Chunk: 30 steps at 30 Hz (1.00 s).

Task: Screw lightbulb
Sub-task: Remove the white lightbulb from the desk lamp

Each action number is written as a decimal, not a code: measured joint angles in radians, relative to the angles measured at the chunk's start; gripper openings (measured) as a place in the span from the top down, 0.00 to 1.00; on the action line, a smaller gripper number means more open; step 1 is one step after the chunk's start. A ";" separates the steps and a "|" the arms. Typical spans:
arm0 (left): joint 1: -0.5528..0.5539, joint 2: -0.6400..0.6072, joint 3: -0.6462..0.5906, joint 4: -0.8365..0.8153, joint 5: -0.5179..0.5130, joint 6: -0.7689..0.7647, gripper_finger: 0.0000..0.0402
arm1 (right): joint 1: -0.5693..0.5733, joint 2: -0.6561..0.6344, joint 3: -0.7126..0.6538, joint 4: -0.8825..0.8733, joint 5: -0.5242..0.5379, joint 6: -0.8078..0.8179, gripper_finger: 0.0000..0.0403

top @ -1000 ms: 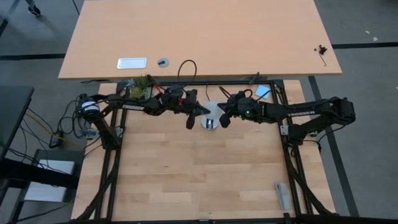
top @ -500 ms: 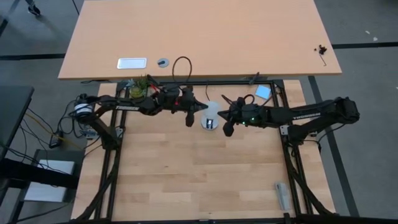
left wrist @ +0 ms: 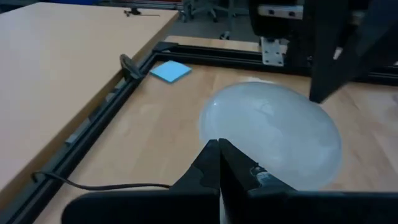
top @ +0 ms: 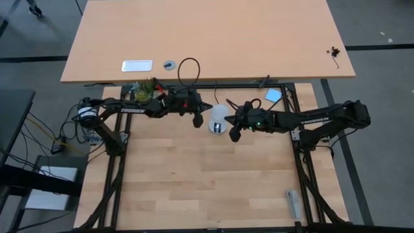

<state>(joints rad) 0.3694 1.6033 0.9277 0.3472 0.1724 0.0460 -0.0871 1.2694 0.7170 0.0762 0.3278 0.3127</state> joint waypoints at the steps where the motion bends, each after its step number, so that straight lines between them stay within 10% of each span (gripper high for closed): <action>1: -0.003 0.001 0.001 -0.001 -0.004 0.000 1.00 | -0.007 -0.001 0.000 -0.003 0.000 -0.001 0.97; 30: -0.135 -0.066 0.000 -0.038 -0.020 -0.001 1.00 | -0.123 -0.074 0.001 0.003 -0.062 -0.082 0.97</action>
<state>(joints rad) 0.2343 1.5375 0.9279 0.3097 0.1520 0.0452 -0.2098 1.1958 0.7181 0.0787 0.2661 0.2302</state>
